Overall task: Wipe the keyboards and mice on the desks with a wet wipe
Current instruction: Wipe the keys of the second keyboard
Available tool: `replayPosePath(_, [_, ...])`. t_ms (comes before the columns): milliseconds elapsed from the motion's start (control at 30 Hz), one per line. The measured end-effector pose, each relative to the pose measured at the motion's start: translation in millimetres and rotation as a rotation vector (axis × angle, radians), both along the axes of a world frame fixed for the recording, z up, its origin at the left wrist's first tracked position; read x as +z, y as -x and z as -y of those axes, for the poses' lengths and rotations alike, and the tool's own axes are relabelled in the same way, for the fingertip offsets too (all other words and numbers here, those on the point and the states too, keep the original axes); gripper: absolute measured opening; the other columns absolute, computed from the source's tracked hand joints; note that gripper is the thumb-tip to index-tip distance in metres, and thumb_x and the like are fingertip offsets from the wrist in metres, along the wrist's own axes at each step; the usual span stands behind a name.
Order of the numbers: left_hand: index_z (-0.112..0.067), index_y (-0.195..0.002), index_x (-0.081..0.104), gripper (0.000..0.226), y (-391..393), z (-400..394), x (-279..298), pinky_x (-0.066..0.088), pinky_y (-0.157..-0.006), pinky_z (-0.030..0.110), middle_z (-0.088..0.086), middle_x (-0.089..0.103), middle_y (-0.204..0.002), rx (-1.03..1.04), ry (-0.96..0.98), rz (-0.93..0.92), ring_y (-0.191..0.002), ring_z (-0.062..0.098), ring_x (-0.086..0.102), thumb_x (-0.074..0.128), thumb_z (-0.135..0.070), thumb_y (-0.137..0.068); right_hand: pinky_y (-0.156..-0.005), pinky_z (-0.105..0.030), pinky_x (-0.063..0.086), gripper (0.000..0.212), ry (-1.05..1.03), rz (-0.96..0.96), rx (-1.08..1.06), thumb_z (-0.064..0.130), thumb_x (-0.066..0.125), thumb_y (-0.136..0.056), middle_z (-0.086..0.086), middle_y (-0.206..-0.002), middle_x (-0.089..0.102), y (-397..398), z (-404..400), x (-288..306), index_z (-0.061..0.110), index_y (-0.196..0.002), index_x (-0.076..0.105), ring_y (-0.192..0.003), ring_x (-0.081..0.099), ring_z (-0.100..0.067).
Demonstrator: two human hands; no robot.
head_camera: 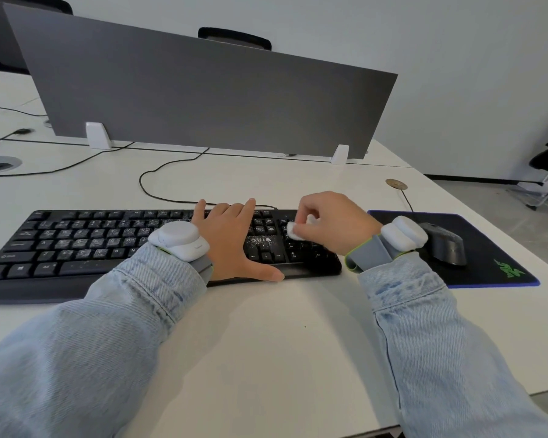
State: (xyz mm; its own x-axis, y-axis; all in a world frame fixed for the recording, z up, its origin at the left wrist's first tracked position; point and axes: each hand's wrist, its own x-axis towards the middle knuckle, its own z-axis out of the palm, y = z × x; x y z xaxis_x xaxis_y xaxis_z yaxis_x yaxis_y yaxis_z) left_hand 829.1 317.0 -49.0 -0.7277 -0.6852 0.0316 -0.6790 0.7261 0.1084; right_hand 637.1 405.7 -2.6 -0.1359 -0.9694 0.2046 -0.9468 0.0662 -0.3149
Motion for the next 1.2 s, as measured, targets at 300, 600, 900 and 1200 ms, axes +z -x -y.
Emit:
replayPosePath(300, [-0.018,-0.160,-0.002,0.153,0,1,0,0.001,-0.123,0.059,-0.006,0.030,-0.160,-0.002,-0.001,-0.001,-0.150,0.021,0.021,0.022,-0.106,-0.037,-0.062,-0.021,0.040,0.017,-0.018,-0.078,-0.002,0.029,0.066,-0.086,0.006,-0.078,0.057,-1,0,1,0.013,-0.080,0.064,-0.081,0.057,-0.017])
replayPosePath(600, [-0.018,-0.160,-0.002,0.152,-1,0,0,0.000,-0.123,0.059,-0.005,0.029,-0.160,-0.002,-0.007,0.002,-0.150,0.020,0.020,0.021,-0.105,-0.037,-0.056,-0.022,0.036,0.015,-0.142,-0.115,-0.048,0.029,0.065,-0.085,0.008,-0.074,0.055,9,-5,3,0.017,-0.077,0.062,-0.076,0.055,-0.018])
replayPosePath(900, [-0.018,-0.160,-0.003,0.153,0,-1,2,0.000,-0.123,0.058,-0.006,0.029,-0.161,0.003,-0.007,0.010,-0.150,0.020,0.021,0.020,-0.104,-0.036,-0.060,-0.026,0.040,0.015,-0.172,-0.117,-0.049,0.029,0.064,-0.086,0.010,-0.075,0.055,7,-6,2,0.020,-0.075,0.060,-0.081,0.058,-0.018])
replayPosePath(1200, [-0.018,-0.160,-0.002,0.152,-1,0,2,0.000,-0.123,0.059,-0.005,0.028,-0.161,-0.003,-0.009,0.006,-0.151,0.021,0.020,0.021,-0.105,-0.036,-0.053,-0.022,0.033,0.014,-0.249,-0.118,-0.068,0.028,0.064,-0.086,0.009,-0.072,0.054,12,-9,4,0.016,-0.078,0.063,-0.067,0.049,-0.013])
